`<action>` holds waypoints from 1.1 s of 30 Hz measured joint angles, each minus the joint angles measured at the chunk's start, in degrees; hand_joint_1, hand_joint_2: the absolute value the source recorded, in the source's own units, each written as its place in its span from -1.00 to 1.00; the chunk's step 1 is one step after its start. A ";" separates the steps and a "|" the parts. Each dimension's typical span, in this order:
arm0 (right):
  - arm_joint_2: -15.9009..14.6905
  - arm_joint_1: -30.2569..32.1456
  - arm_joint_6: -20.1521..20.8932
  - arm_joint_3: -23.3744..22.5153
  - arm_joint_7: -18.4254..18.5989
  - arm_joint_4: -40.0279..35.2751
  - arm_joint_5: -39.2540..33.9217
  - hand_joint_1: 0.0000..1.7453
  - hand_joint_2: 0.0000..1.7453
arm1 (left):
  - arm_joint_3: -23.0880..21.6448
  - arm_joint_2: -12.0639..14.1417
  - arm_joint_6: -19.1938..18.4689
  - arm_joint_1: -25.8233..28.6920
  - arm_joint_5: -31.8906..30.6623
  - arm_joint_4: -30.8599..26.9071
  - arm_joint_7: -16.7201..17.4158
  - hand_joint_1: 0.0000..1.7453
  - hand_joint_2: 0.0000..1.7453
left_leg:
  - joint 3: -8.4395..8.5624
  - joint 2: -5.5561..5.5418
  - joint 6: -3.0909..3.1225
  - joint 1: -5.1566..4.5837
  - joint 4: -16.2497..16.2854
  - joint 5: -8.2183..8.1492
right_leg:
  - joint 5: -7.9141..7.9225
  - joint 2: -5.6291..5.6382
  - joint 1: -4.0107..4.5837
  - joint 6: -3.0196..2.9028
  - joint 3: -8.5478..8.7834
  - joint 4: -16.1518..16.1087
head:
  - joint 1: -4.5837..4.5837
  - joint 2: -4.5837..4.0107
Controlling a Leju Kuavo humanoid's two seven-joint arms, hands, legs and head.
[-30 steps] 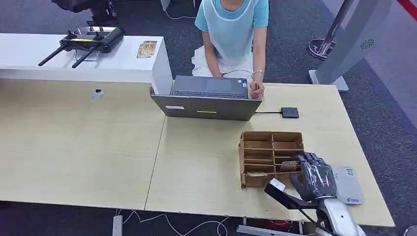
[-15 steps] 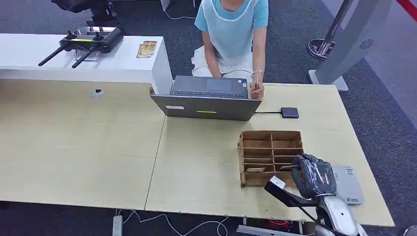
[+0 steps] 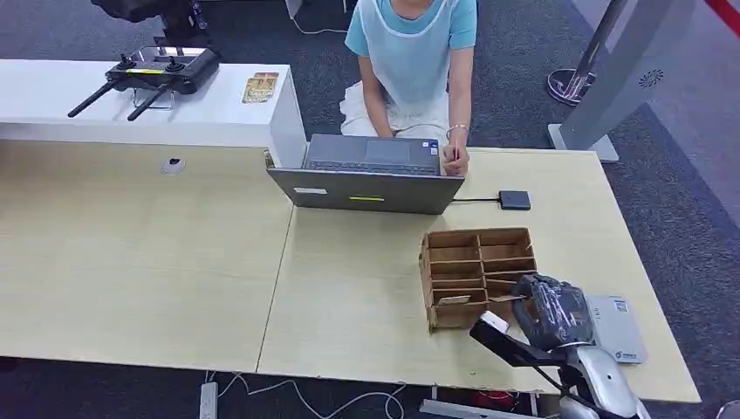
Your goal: Pass the card to the sensor for recognition and then transmit it.
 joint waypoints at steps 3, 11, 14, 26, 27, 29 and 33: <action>-0.04 0.01 -0.02 -0.39 -0.44 -0.35 -1.60 0.60 1.00 | 0.00 0.02 0.00 0.00 0.06 0.00 -0.15 -1.00 -1.00 | 0.00 0.00 0.00 0.00 0.00 0.00 | 0.00 0.00 0.00 0.00 0.00 0.00 | 0.00 -0.02; -0.72 0.19 -0.18 -3.21 -1.90 -2.95 -5.66 0.66 1.00 | 0.00 0.26 0.02 0.03 0.28 0.00 -0.39 -1.00 -1.00 | 0.00 0.00 0.00 -0.01 0.00 0.00 | 0.00 0.01 -0.01 0.00 0.00 0.00 | 0.00 -0.02; -1.05 0.23 -0.11 -4.55 -2.71 -4.26 -7.89 0.72 1.00 | 0.00 0.33 0.07 0.03 0.52 0.00 -0.48 -1.00 -1.00 | 0.00 0.00 0.00 -0.01 0.00 0.00 | 0.00 0.01 -0.01 0.00 0.00 0.00 | 0.00 0.00; -3.67 -1.97 5.40 -12.15 -7.06 -9.75 -18.45 0.86 1.00 | 0.00 0.44 0.04 0.03 0.87 0.00 -1.18 -1.00 -1.00 | 0.00 0.00 0.00 -0.01 0.00 0.00 | 0.01 0.00 -0.01 0.00 0.00 0.00 | 0.02 0.00; -3.89 -2.43 5.96 -12.46 -7.41 -9.99 -19.07 0.90 1.00 | 0.00 0.42 0.00 0.03 0.87 0.00 -1.18 -1.00 -1.00 | 0.00 0.00 0.00 -0.01 0.00 0.00 | 0.01 0.00 -0.01 0.00 0.00 0.00 | 0.00 0.00; -4.20 -3.62 7.00 -12.85 -7.82 -10.27 -20.28 0.92 1.00 | 0.00 0.42 -0.07 0.03 0.85 0.00 -1.20 -1.00 -1.00 | 0.00 0.01 0.00 -0.01 0.00 0.00 | 0.04 0.01 -0.01 -0.03 0.00 0.00 | 0.00 -0.02; -4.72 -6.43 8.70 -13.46 -8.30 -10.43 -21.50 0.94 1.00 | 0.00 0.42 -0.31 0.02 0.68 0.00 -1.18 -1.00 -1.00 | 0.00 0.01 0.00 0.00 0.00 0.01 | 0.04 0.01 0.00 -0.03 0.00 0.01 | 0.00 0.00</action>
